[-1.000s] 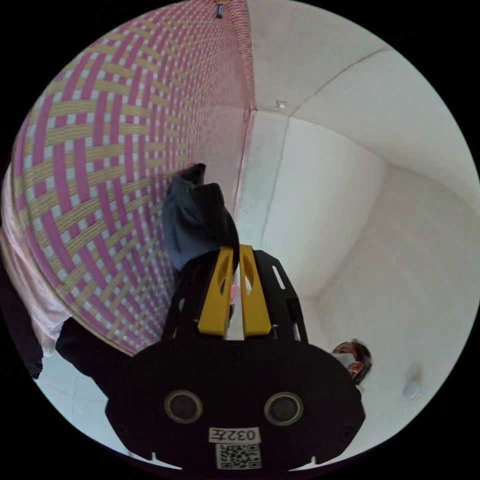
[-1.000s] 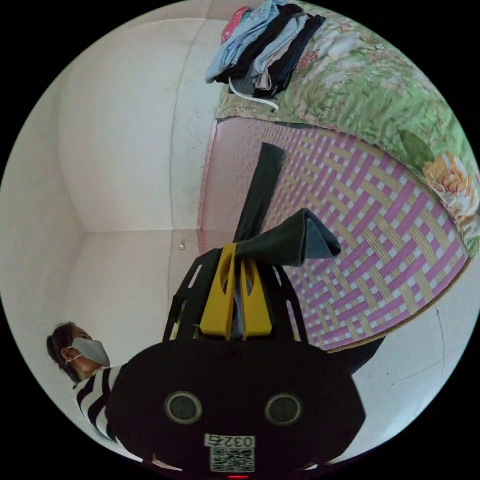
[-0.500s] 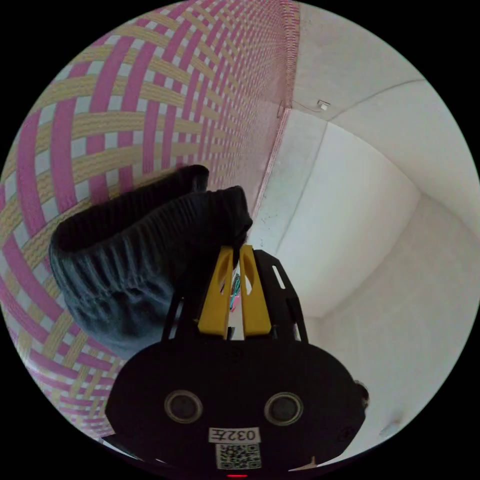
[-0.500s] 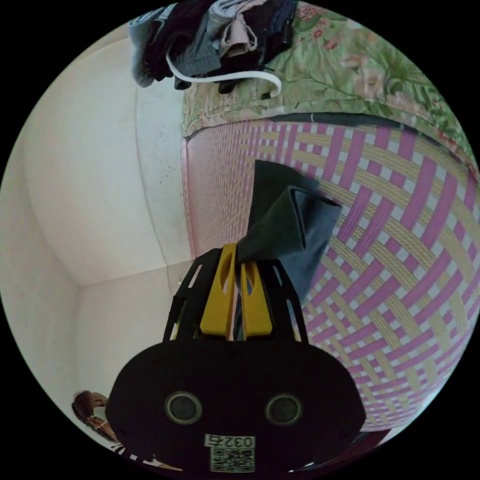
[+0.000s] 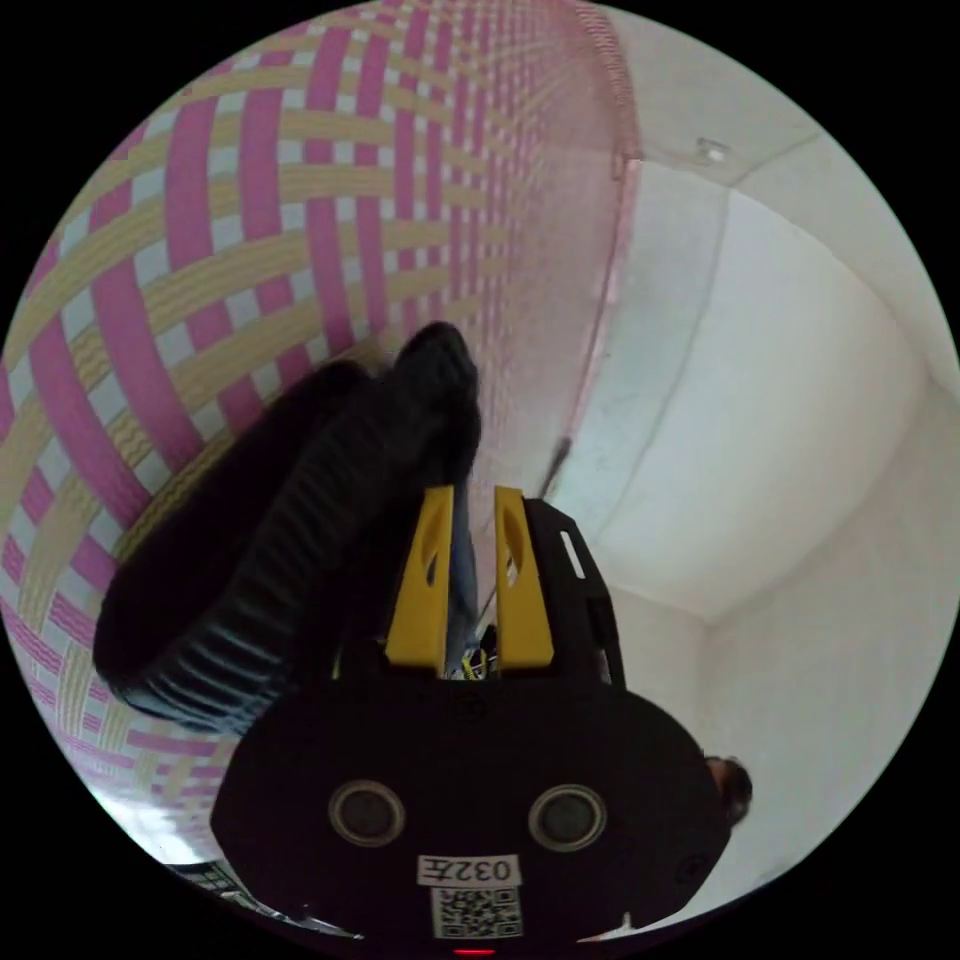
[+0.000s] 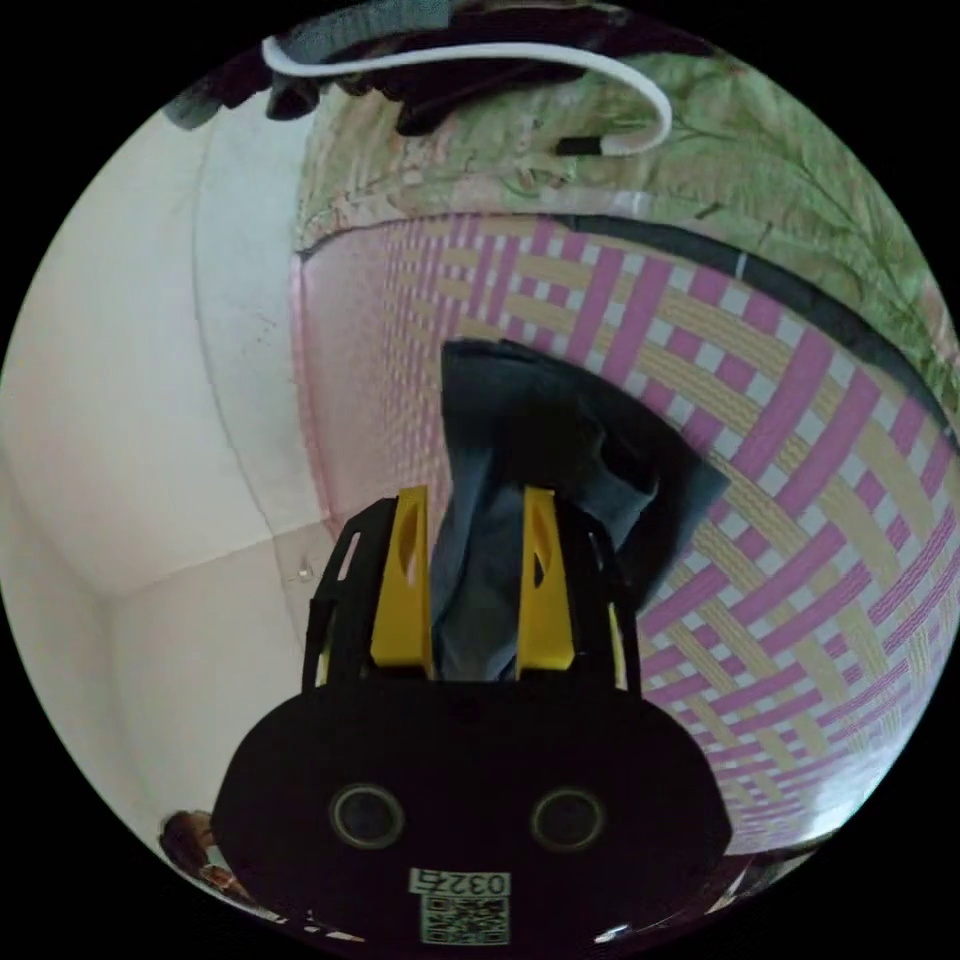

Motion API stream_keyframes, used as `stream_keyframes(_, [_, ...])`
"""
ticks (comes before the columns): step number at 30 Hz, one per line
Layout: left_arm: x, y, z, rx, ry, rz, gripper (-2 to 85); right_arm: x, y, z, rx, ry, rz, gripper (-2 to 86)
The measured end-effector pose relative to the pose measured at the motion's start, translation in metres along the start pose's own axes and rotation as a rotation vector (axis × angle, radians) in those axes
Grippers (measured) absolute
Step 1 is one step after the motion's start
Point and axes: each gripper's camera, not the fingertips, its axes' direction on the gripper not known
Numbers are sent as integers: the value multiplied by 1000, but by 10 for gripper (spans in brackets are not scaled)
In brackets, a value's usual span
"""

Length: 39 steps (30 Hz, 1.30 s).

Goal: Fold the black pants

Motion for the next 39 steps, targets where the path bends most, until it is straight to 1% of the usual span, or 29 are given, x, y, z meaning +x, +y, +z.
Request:
stream_keyframes(1, [0,6,-4,21,15,25,31,-1,3,-3,19,-24,-10,126])
stream_keyframes(2, [2,20,-16,78,33,82,34,-5,9,-11,58,-45,-57,125])
stream_keyframes(3, [1,37,-33,140,40,135,38,-9,17,-21,91,-33,-113,122])
stream_keyframes(5, [-8,64,-56,195,26,158,40,-9,28,-33,111,29,-150,116])
stream_keyframes(8, [-30,108,-83,215,4,176,38,1,43,-40,83,71,-182,108])
stream_keyframes(10, [-37,135,-82,174,-10,233,33,6,49,-42,83,86,-202,104])
stream_keyframes(12, [-38,170,-46,6,-87,329,29,14,49,-40,68,104,-193,102])
stream_keyframes(13, [-38,179,-32,-51,-93,361,30,16,48,-39,64,97,-187,101])
stream_keyframes(14, [-36,197,2,-176,-112,422,33,20,45,-37,58,87,-171,101])
stream_keyframes(15, [-33,216,37,-276,-188,479,42,23,42,-35,56,94,-153,100])
stream_keyframes(16, [-31,226,55,-319,-234,514,47,24,41,-34,56,100,-147,100])
stream_keyframes(18, [-19,267,126,-506,-424,715,67,24,34,-29,46,109,-147,96])
stream_keyframes(21, [-13,309,192,-648,-583,925,88,25,24,-24,37,109,-136,91])
stream_keyframes(22, [-14,314,202,-666,-604,951,93,24,22,-23,38,106,-132,90])
stream_keyframes(25, [-22,333,238,-749,-755,1086,107,18,14,-23,40,123,-157,82])
stream_keyframes(27, [-34,349,258,-801,-880,1191,109,13,9,-22,15,143,-178,51])
stream_keyframes(28, [-37,352,261,-808,-903,1212,109,11,8,-22,10,140,-189,41])
stream_keyframes(30, [-53,362,272,-839,-1019,1286,108,4,4,-26,-15,137,-217,8])
stream_keyframes(32, [-65,370,279,-864,-1083,1335,104,-6,4,-32,-28,109,-248,-2])
stream_keyframes(34, [-69,376,282,-832,-1168,1391,74,-20,4,-41,-34,60,-289,-6])
stream_keyframes(35, [-71,378,284,-800,-1226,1417,37,-32,3,-46,-50,37,-315,-8])
stream_keyframes(36, [-71,378,284,-801,-1234,1433,12,-43,3,-51,-68,16,-343,-8])
stream_keyframes(39, [-66,372,283,-864,-1186,1401,-7,-72,5,-65,-105,-17,-415,-9])
